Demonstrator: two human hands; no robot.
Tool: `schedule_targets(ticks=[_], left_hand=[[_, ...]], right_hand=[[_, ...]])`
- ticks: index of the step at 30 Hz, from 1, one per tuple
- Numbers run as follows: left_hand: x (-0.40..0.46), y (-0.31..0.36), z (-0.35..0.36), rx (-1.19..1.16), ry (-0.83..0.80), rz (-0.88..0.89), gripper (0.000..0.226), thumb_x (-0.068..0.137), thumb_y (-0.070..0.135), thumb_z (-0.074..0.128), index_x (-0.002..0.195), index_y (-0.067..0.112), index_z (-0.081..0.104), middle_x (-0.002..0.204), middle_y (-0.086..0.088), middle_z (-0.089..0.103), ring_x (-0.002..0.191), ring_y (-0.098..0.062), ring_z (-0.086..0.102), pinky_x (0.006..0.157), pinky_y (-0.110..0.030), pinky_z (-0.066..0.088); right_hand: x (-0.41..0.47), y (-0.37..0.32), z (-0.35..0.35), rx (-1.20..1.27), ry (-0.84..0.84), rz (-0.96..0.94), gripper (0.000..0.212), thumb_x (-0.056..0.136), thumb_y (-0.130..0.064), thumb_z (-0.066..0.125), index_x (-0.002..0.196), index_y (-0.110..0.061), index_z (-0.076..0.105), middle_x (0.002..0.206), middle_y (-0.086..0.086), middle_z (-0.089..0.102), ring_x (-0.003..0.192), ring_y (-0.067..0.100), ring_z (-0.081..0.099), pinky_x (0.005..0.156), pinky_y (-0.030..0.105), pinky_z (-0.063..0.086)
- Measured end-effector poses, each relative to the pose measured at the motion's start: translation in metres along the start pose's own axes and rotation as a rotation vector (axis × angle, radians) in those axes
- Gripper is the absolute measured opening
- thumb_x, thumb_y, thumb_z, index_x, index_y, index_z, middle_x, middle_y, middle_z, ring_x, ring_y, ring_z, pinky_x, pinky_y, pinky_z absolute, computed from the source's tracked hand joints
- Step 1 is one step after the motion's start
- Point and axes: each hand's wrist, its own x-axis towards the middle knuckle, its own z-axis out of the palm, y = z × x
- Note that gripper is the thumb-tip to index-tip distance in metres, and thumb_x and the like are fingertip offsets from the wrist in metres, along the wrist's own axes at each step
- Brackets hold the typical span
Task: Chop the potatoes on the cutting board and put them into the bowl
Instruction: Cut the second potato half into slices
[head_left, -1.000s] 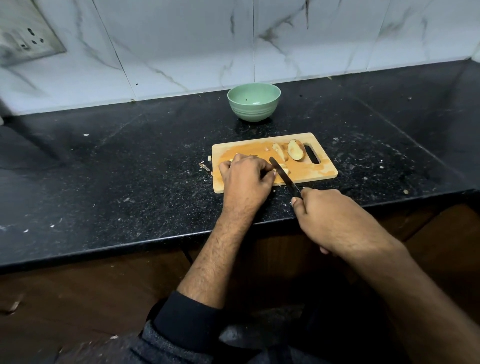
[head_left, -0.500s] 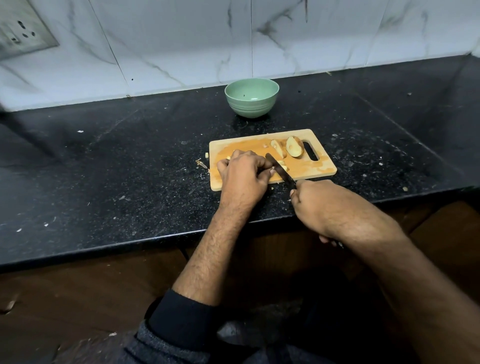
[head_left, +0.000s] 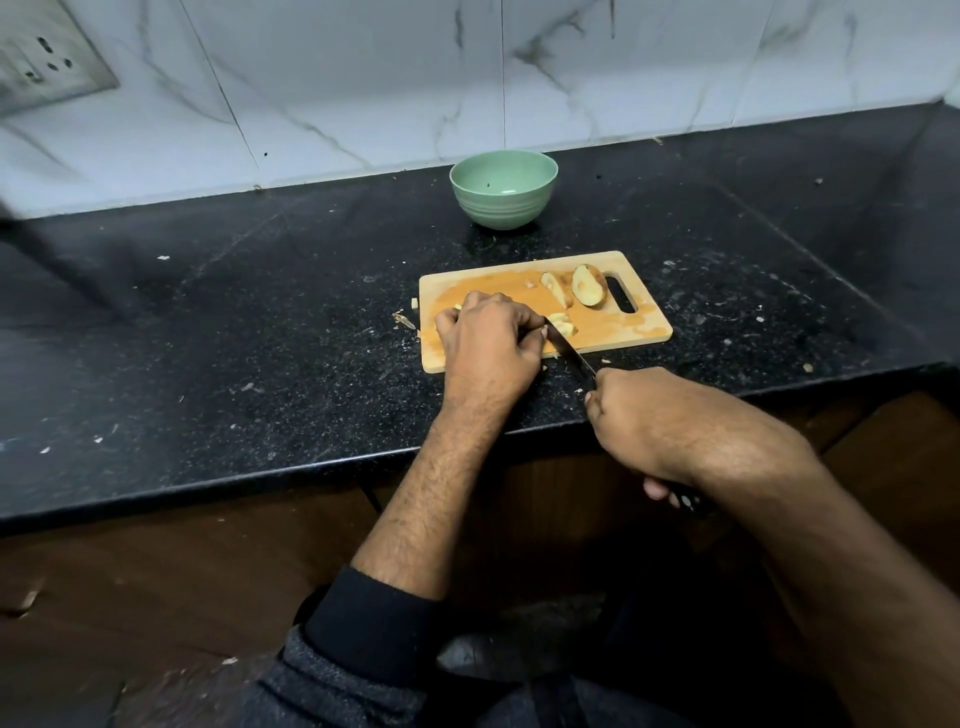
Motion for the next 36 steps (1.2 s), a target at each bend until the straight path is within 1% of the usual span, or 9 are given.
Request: schedule_targets(ticks=[5,10,12,14,19,23,26,33,36], left_hand=[[0.0,0.0,0.0,0.013,0.009,-0.001,0.008,0.088,0.031,0.072,0.095,0.03,0.076,0.099,0.014,0.068,0.109,-0.011,0.05,0.096,-0.038,0.023],[-0.003,0.001,0.0,0.021,0.03,0.0,0.01,0.088,0.033,0.07,0.096,0.029,0.076,0.091,0.018,0.064,0.107,-0.009,0.049,0.09,-0.035,0.021],[-0.003,-0.001,0.0,-0.012,0.042,-0.024,0.01,0.087,0.034,0.071,0.093,0.028,0.076,0.088,0.019,0.065,0.106,-0.009,0.05,0.092,-0.035,0.022],[-0.003,-0.001,-0.001,-0.024,0.048,-0.041,0.011,0.087,0.036,0.072,0.094,0.028,0.077,0.09,0.018,0.068,0.106,-0.009,0.05,0.096,-0.037,0.023],[-0.005,0.0,-0.005,-0.028,0.034,-0.047,0.022,0.085,0.04,0.074,0.105,0.029,0.075,0.098,0.017,0.067,0.111,-0.01,0.049,0.095,-0.035,0.022],[-0.009,0.0,-0.011,-0.041,0.037,-0.063,0.032,0.083,0.043,0.077,0.112,0.03,0.072,0.098,0.02,0.056,0.113,-0.009,0.047,0.092,-0.031,0.018],[-0.01,0.001,-0.013,-0.062,0.033,-0.096,0.025,0.084,0.039,0.077,0.107,0.03,0.074,0.094,0.021,0.054,0.113,-0.009,0.048,0.092,-0.031,0.016],[-0.009,0.001,-0.011,-0.082,0.029,-0.098,0.005,0.086,0.033,0.077,0.089,0.03,0.075,0.093,0.016,0.067,0.108,-0.01,0.049,0.087,-0.031,0.016],[-0.008,0.0,-0.011,-0.079,0.014,-0.101,0.004,0.086,0.029,0.077,0.088,0.029,0.075,0.096,0.015,0.068,0.11,-0.011,0.05,0.089,-0.033,0.019]], right_hand=[[-0.015,0.002,-0.006,-0.058,-0.027,-0.024,0.018,0.107,-0.024,0.038,0.091,-0.017,0.042,0.068,0.001,0.045,0.062,0.019,0.046,0.067,0.036,0.044],[-0.036,-0.001,-0.019,-0.066,-0.069,-0.031,0.019,0.107,-0.025,0.037,0.097,-0.015,0.049,0.07,0.0,0.052,0.063,0.018,0.052,0.051,0.027,0.039],[-0.045,-0.003,-0.027,-0.02,-0.122,-0.006,0.024,0.109,-0.031,0.035,0.103,-0.017,0.054,0.07,0.001,0.06,0.053,0.016,0.058,0.046,0.027,0.045],[-0.055,-0.005,-0.035,0.04,-0.126,0.01,0.031,0.109,-0.041,0.031,0.099,-0.022,0.053,0.069,0.001,0.062,0.04,0.012,0.057,0.042,0.026,0.047],[-0.056,-0.007,-0.043,0.106,0.038,-0.023,0.034,0.108,-0.045,0.027,0.103,-0.024,0.053,0.071,0.0,0.065,0.048,0.011,0.062,0.056,0.032,0.057],[-0.048,-0.009,-0.039,0.085,0.038,-0.043,0.034,0.108,-0.046,0.028,0.107,-0.024,0.054,0.071,-0.001,0.065,0.047,0.01,0.059,0.054,0.029,0.054],[-0.044,-0.01,-0.033,0.045,0.036,-0.05,0.035,0.108,-0.046,0.028,0.111,-0.023,0.055,0.073,-0.001,0.063,0.051,0.01,0.057,0.058,0.031,0.056],[-0.036,-0.012,-0.027,0.014,0.035,-0.066,0.031,0.107,-0.045,0.029,0.101,-0.024,0.05,0.078,-0.002,0.059,0.055,0.011,0.05,0.074,0.039,0.059],[-0.03,-0.016,-0.025,-0.003,0.018,-0.065,0.029,0.108,-0.042,0.029,0.1,-0.023,0.049,0.073,-0.001,0.057,0.054,0.012,0.05,0.071,0.038,0.058]])
